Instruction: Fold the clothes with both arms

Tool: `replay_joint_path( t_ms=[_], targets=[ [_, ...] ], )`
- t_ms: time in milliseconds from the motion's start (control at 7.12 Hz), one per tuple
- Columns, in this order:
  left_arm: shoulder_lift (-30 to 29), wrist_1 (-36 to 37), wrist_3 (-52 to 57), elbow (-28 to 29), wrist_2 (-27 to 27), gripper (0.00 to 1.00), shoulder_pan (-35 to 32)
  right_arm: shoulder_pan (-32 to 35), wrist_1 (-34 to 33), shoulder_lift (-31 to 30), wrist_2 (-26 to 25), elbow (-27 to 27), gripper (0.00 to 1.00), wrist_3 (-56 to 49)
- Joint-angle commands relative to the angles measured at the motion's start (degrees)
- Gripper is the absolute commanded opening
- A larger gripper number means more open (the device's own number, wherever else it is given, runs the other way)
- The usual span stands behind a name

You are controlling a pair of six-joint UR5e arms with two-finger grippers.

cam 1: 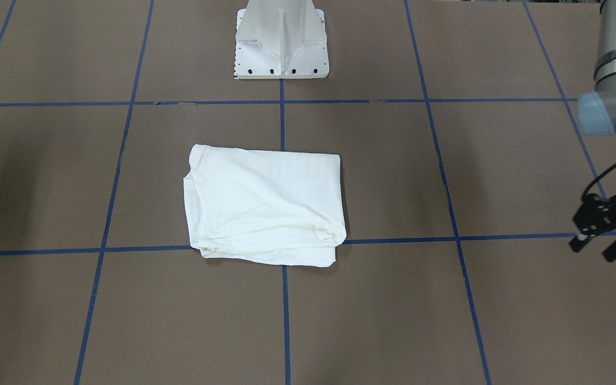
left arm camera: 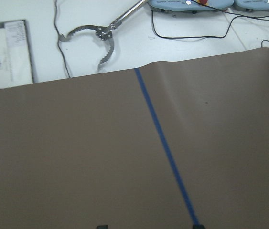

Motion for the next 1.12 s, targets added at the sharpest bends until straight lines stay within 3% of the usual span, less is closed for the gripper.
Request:
replay_joint_path(
  t_ms=[0,140,421,561,702,982],
  targets=[
    [3.4,9.0,7.1,-4.8,0.1,0.69,-4.1,0.4,-2.0,-0.7,-7.9,0.3,1.00,-3.8],
    [4.1,9.1,7.1,-5.4,0.3,0.69,-3.9,0.8,-2.1,-0.9,-11.3,1.5,1.00,-3.8],
    [4.9,9.2,7.1,-5.4,0.3,0.73,-3.7,0.7,-1.7,-2.2,-12.5,2.2,1.00,-4.0],
    [6.3,8.9,7.1,-5.6,0.3,0.85,-3.7,0.7,-1.7,-2.3,-12.7,2.3,1.00,-6.1],
    [6.5,9.0,7.1,-6.6,-0.3,0.99,-3.7,0.7,-1.9,-2.3,-12.1,3.3,1.00,-6.7],
    [6.9,9.6,7.1,-6.8,-0.4,0.99,-3.7,0.7,-2.4,-4.7,-8.2,5.8,1.00,-6.4]
  ],
)
